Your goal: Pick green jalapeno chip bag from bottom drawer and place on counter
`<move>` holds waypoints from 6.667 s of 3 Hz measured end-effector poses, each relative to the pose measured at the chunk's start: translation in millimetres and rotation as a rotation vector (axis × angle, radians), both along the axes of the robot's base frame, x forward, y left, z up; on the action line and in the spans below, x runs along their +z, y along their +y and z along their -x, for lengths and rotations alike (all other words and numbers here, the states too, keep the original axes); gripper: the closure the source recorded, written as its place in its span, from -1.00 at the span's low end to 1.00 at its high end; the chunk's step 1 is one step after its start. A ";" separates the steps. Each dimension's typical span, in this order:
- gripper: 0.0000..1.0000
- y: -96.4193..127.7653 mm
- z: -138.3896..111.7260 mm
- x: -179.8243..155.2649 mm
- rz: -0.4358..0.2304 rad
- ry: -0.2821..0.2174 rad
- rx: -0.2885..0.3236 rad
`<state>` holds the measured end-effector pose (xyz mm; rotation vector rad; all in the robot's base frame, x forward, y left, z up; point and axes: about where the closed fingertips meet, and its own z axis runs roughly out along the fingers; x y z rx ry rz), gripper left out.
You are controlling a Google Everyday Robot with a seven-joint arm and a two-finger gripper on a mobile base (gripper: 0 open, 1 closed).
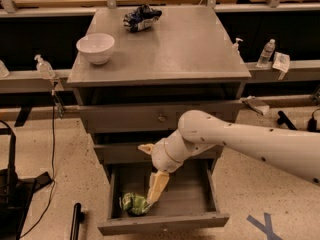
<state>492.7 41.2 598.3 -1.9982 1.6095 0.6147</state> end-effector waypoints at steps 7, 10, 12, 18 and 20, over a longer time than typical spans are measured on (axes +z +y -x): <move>-1.00 57.3 -103.2 -317.1 0.044 0.127 -0.158; -0.38 54.4 -102.5 -428.5 0.116 0.223 -0.237; 0.56 51.4 -105.0 -422.9 0.081 0.212 -0.240; 1.00 -52.9 -84.9 -231.3 -0.404 -0.096 -0.099; 1.00 -113.6 -99.4 -94.9 -0.561 -0.266 0.025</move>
Offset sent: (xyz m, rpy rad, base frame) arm 0.0883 0.0090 -0.2382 -0.0403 0.0224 -0.1802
